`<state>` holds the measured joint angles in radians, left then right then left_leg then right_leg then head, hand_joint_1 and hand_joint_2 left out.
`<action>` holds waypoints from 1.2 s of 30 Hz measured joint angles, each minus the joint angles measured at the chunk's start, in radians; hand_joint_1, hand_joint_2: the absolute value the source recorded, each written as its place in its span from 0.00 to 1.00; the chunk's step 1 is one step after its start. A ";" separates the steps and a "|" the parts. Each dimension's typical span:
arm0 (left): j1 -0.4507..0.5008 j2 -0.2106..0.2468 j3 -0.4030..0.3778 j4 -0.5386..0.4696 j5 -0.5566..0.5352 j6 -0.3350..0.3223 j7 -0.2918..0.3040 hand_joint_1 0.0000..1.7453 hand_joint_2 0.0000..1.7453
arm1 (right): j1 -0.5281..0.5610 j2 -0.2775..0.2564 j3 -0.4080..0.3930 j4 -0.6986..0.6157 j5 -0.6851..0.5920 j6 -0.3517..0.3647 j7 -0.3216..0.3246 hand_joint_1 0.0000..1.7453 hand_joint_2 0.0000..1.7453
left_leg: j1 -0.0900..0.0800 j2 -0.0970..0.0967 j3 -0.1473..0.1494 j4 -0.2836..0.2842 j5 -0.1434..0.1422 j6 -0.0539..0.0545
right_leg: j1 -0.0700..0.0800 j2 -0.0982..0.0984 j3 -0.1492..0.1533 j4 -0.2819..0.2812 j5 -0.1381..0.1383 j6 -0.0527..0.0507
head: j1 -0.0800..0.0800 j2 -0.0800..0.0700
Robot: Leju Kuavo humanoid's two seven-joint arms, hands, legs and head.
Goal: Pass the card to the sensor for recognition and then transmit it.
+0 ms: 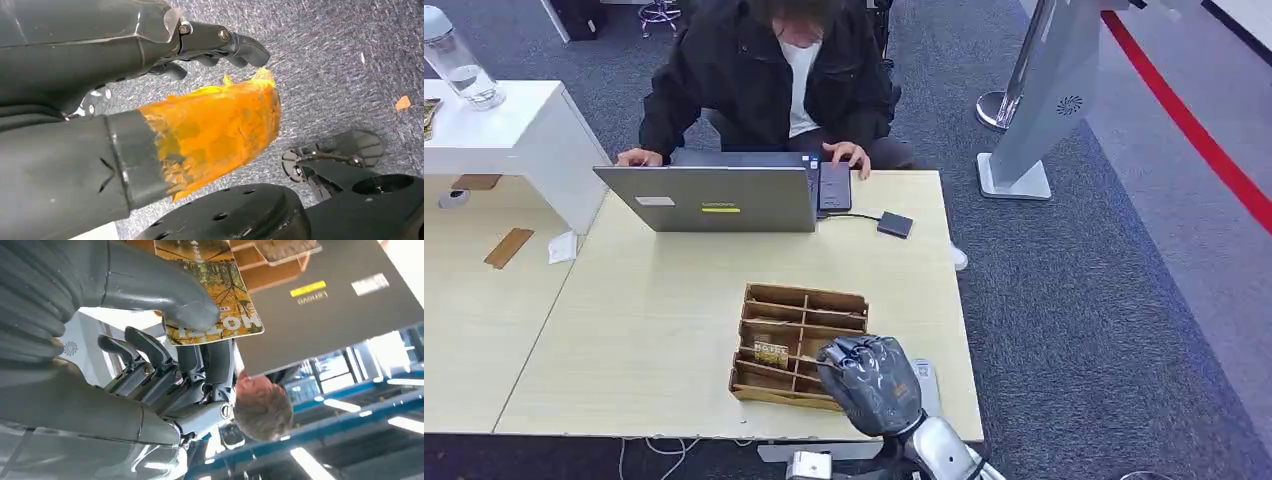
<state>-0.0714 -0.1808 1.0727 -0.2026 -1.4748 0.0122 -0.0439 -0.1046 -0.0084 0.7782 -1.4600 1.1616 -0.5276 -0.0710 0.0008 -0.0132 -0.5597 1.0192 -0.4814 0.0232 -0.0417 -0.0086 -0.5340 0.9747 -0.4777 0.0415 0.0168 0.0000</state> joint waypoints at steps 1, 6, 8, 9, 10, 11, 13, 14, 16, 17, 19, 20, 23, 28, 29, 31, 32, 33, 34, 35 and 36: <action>0.000 0.000 0.000 0.000 0.000 0.000 0.000 0.00 0.00 | 0.002 -0.002 -0.001 -0.010 -0.002 -0.003 -0.003 1.00 1.00 | 0.000 0.000 0.000 0.000 0.000 0.000 | 0.000 0.000 0.000 0.000 0.000 0.000 | 0.000 0.000; 0.000 0.000 0.000 0.000 0.000 0.000 -0.004 0.00 0.00 | 0.009 -0.009 -0.008 -0.045 -0.020 -0.020 -0.016 1.00 1.00 | 0.000 0.000 0.000 0.000 0.000 0.000 | 0.000 0.000 0.000 0.000 0.000 0.000 | 0.000 0.000; 0.000 0.000 0.000 0.000 0.000 0.000 -0.006 0.00 0.00 | 0.012 -0.011 -0.009 -0.055 -0.023 -0.022 -0.018 1.00 1.00 | 0.000 0.000 0.000 0.000 0.000 0.000 | 0.000 0.000 0.000 0.000 0.000 0.000 | 0.000 0.000; 0.000 0.000 0.000 0.000 0.000 0.000 -0.006 0.00 0.00 | 0.013 -0.012 -0.010 -0.060 -0.023 -0.022 -0.018 1.00 1.00 | 0.000 0.000 0.000 0.000 0.000 0.000 | 0.000 0.000 0.000 0.000 0.000 0.000 | 0.000 0.000; 0.000 0.000 0.000 0.000 0.000 0.000 -0.006 0.00 0.00 | 0.014 -0.012 -0.011 -0.063 -0.023 -0.022 -0.020 1.00 1.00 | 0.000 0.000 0.000 0.000 0.000 0.000 | 0.000 0.000 0.000 0.000 0.000 0.000 | 0.000 0.000; 0.000 0.000 0.000 0.000 0.000 0.000 -0.006 0.00 0.00 | 0.015 -0.013 -0.013 -0.066 -0.023 -0.026 -0.023 1.00 1.00 | 0.000 0.000 0.000 0.000 0.000 0.000 | 0.000 0.000 0.000 0.000 0.000 0.000 | 0.000 0.000; 0.000 0.000 0.000 0.000 0.000 0.001 -0.006 0.00 0.00 | 0.019 -0.015 -0.014 -0.077 -0.027 -0.039 -0.032 1.00 1.00 | 0.000 0.000 0.000 0.000 0.000 0.000 | 0.000 0.000 0.000 0.000 0.000 0.000 | 0.000 0.000; 0.000 0.000 0.000 0.000 0.000 0.001 -0.006 0.00 0.00 | 0.021 -0.016 -0.014 -0.085 -0.028 -0.047 -0.036 1.00 1.00 | 0.000 0.000 0.000 0.000 0.000 0.000 | 0.000 0.000 0.000 0.000 0.000 0.000 | 0.000 0.000; 0.000 0.000 0.000 0.000 0.000 0.001 -0.006 0.00 0.00 | 0.024 -0.017 -0.016 -0.100 -0.032 -0.061 -0.042 1.00 1.00 | 0.000 0.000 0.000 0.000 0.000 0.000 | 0.000 0.000 0.000 0.000 0.000 0.000 | 0.000 0.000; 0.000 0.000 0.000 0.000 0.000 0.001 -0.006 0.00 0.00 | 0.026 -0.018 -0.018 -0.109 -0.034 -0.069 -0.048 1.00 1.00 | 0.000 0.000 0.000 0.000 0.000 0.000 | 0.000 0.000 0.000 0.000 0.000 0.000 | 0.000 0.000; 0.000 0.000 0.000 0.000 0.000 0.002 -0.006 0.00 0.00 | 0.028 -0.019 -0.020 -0.125 -0.037 -0.085 -0.056 1.00 1.00 | 0.000 0.000 0.000 0.000 0.000 0.000 | 0.000 0.000 0.000 0.000 0.000 0.000 | 0.000 0.000; 0.000 0.000 0.000 0.000 0.000 0.002 -0.007 0.00 0.00 | 0.029 -0.019 -0.021 -0.134 -0.037 -0.093 -0.058 1.00 1.00 | 0.000 0.000 0.000 0.000 0.000 0.000 | 0.000 0.000 0.000 0.000 0.000 0.000 | 0.000 0.000; 0.000 0.000 0.000 0.000 -0.001 0.002 -0.007 0.00 0.00 | 0.029 -0.019 -0.025 -0.153 -0.037 -0.100 -0.066 1.00 1.00 | 0.000 0.000 0.000 0.000 0.000 0.000 | 0.000 0.000 0.000 0.000 0.000 0.000 | 0.000 0.000; 0.000 0.000 0.000 0.000 -0.007 0.002 -0.007 0.00 0.00 | 0.016 -0.019 -0.037 -0.170 -0.040 -0.100 -0.066 1.00 1.00 | 0.000 0.000 0.000 0.000 0.000 0.000 | 0.000 0.000 0.000 0.000 0.000 0.000 | 0.000 0.000; 0.000 0.000 0.000 0.000 -0.008 0.001 -0.008 0.00 0.00 | 0.009 -0.018 -0.039 -0.170 -0.040 -0.100 -0.066 1.00 1.00 | 0.000 0.000 0.000 0.000 0.000 0.000 | 0.000 0.000 0.000 0.000 0.000 0.000 | 0.000 0.000; 0.000 0.000 -0.001 0.000 -0.011 0.000 -0.008 0.00 0.00 | -0.007 -0.018 -0.043 -0.169 -0.041 -0.100 -0.065 1.00 1.00 | 0.000 0.000 0.000 0.000 0.000 0.000 | 0.000 0.000 0.000 0.000 0.000 0.000 | 0.000 0.000; 0.000 0.000 -0.001 0.000 -0.015 0.000 -0.009 0.00 0.00 | -0.016 -0.018 -0.045 -0.168 -0.045 -0.100 -0.064 1.00 1.00 | 0.000 0.000 0.000 0.000 0.000 0.000 | 0.000 0.000 0.000 0.000 0.000 0.000 | 0.000 0.000; 0.000 0.000 -0.002 0.000 -0.017 -0.001 -0.009 0.00 0.00 | -0.024 -0.018 -0.047 -0.166 -0.052 -0.100 -0.061 1.00 1.00 | 0.000 0.000 0.000 0.000 0.000 0.000 | 0.000 0.000 0.000 0.000 0.000 0.000 | 0.000 0.000; 0.000 0.000 -0.002 0.000 -0.019 -0.001 -0.009 0.00 0.00 | -0.034 -0.016 -0.050 -0.164 -0.060 -0.098 -0.058 1.00 1.00 | 0.000 0.000 0.000 0.000 0.000 0.000 | 0.000 0.000 0.000 0.000 0.000 0.000 | 0.000 0.000; 0.000 0.000 -0.003 0.000 -0.021 -0.001 -0.009 0.00 0.00 | -0.043 -0.013 -0.054 -0.160 -0.069 -0.095 -0.056 1.00 1.00 | 0.000 0.000 0.000 0.000 0.000 0.000 | 0.000 0.000 0.000 0.000 0.000 0.000 | 0.000 0.000; 0.000 0.000 -0.004 0.000 -0.022 -0.002 -0.009 0.00 0.00 | -0.051 -0.011 -0.058 -0.157 -0.075 -0.093 -0.056 1.00 1.00 | 0.000 0.000 0.000 0.000 0.000 0.000 | 0.000 0.000 0.000 0.000 0.000 0.000 | 0.000 0.000</action>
<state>-0.0716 -0.1808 1.0685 -0.2026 -1.4965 0.0107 -0.0530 -0.1560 -0.0198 0.7202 -1.6171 1.0864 -0.6207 -0.1267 0.0008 -0.0133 -0.5601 1.0192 -0.4814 0.0232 -0.0417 -0.0086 -0.5340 0.9747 -0.4776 0.0415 0.0168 0.0000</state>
